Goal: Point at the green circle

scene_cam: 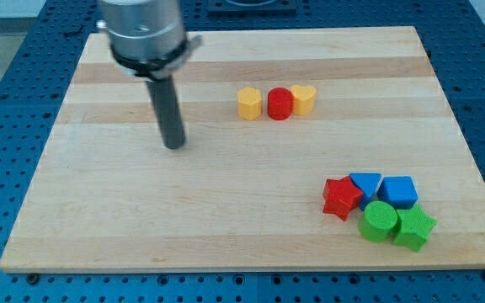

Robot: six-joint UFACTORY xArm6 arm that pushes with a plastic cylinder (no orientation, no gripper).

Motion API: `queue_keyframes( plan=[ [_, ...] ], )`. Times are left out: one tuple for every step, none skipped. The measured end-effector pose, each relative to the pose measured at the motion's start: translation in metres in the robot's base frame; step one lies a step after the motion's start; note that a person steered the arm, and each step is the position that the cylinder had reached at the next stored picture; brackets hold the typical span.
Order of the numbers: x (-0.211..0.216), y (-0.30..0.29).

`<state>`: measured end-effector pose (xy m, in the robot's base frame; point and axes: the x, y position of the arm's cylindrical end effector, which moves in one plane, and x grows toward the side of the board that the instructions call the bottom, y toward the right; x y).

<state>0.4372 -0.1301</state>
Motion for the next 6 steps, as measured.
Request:
queue_keyframes(
  plan=[
    [0.016,-0.01],
    [0.092,0.001],
    [0.133,0.04],
    [0.148,0.098],
    [0.152,0.149],
    [0.152,0.178]
  ],
)
